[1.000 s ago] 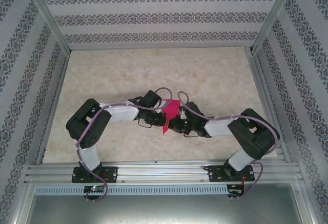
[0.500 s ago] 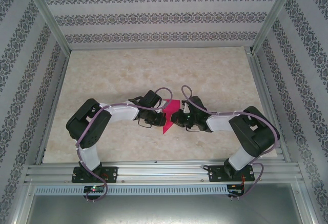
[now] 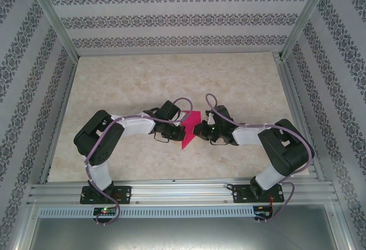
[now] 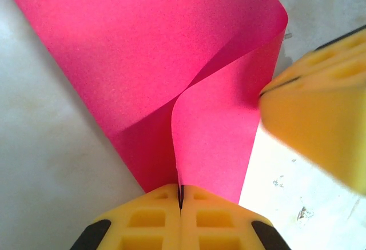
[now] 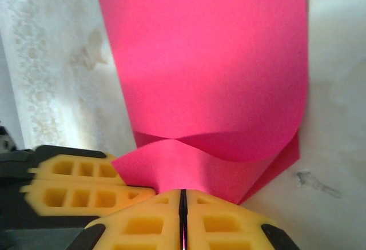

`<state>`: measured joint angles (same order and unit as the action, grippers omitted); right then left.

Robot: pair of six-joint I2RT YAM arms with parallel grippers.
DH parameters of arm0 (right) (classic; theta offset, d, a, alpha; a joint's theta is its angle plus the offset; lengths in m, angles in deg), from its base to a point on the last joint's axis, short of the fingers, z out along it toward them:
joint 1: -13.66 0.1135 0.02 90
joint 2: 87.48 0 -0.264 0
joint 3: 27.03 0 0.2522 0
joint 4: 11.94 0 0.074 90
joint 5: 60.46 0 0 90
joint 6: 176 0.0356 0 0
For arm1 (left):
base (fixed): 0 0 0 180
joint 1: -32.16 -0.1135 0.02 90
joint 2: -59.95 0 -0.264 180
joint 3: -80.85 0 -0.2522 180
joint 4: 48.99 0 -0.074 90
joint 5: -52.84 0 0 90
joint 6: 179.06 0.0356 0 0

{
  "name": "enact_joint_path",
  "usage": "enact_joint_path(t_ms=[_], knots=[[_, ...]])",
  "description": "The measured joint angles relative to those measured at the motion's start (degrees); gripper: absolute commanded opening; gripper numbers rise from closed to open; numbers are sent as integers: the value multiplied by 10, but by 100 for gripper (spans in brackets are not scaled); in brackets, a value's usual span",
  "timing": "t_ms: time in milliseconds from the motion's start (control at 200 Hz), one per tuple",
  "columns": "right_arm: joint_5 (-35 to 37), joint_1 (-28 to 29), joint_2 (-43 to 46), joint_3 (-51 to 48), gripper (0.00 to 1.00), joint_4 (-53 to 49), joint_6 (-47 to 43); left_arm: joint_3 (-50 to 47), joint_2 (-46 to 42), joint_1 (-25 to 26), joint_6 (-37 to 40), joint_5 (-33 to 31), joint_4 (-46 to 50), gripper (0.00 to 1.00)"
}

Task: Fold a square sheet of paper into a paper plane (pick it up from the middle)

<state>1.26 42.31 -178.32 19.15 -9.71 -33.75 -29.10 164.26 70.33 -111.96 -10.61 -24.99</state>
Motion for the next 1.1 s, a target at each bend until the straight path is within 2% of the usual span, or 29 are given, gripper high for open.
enact_joint_path(t_ms=[200,525,1099], knots=[[-16,-23,-1,17,11,-3,-12,1,0,0,0,0,2,7],[-17,-30,-58,30,10,-12,-20,2,0,0,2,-1,4,6],[-29,-60,-35,64,10,-50,-32,5,0,0,4,-3,11,7]])
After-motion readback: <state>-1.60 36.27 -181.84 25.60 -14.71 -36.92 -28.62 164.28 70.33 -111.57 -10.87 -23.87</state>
